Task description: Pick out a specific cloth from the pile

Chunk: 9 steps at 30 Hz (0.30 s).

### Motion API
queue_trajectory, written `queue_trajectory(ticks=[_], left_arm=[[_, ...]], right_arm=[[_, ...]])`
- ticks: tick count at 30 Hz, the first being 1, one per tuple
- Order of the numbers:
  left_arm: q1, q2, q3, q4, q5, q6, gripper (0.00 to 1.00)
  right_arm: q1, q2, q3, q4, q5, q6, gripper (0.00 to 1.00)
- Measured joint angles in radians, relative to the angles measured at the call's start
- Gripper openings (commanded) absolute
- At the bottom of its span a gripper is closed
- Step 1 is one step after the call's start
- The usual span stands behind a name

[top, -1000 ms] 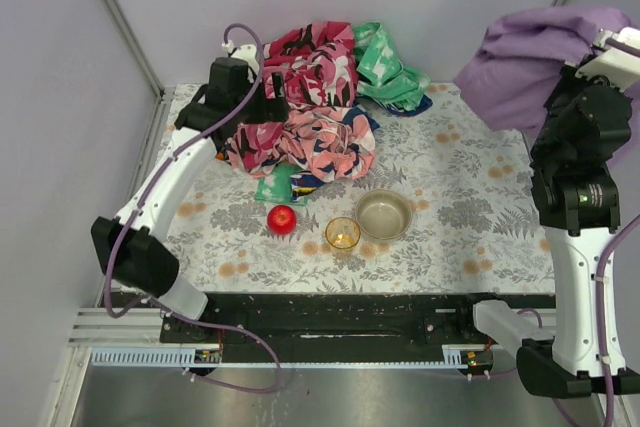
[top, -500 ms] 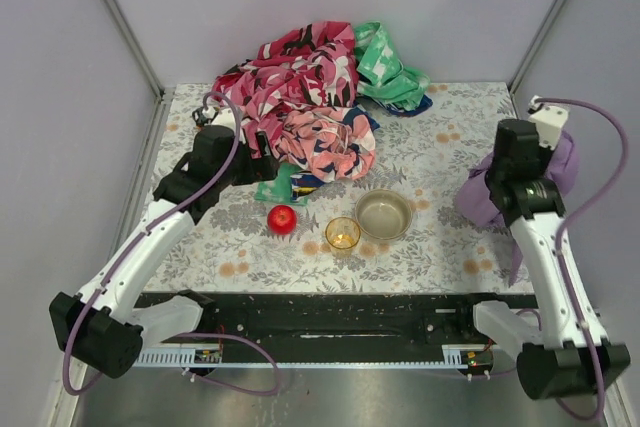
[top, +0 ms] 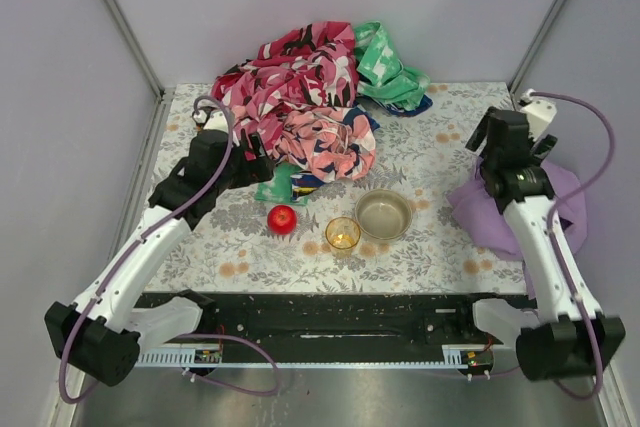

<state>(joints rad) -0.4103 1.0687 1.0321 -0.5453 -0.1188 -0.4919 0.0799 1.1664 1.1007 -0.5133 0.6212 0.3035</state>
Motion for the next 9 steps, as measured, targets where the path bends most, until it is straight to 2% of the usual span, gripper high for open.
queue_trajectory(ticks=[9], left_arm=[[0.000,-0.094,0.000,-0.032,-0.038,-0.033,0.99]], right_arm=[[0.000,-0.487,-0.066,0.146,-0.174,0.007,0.99]])
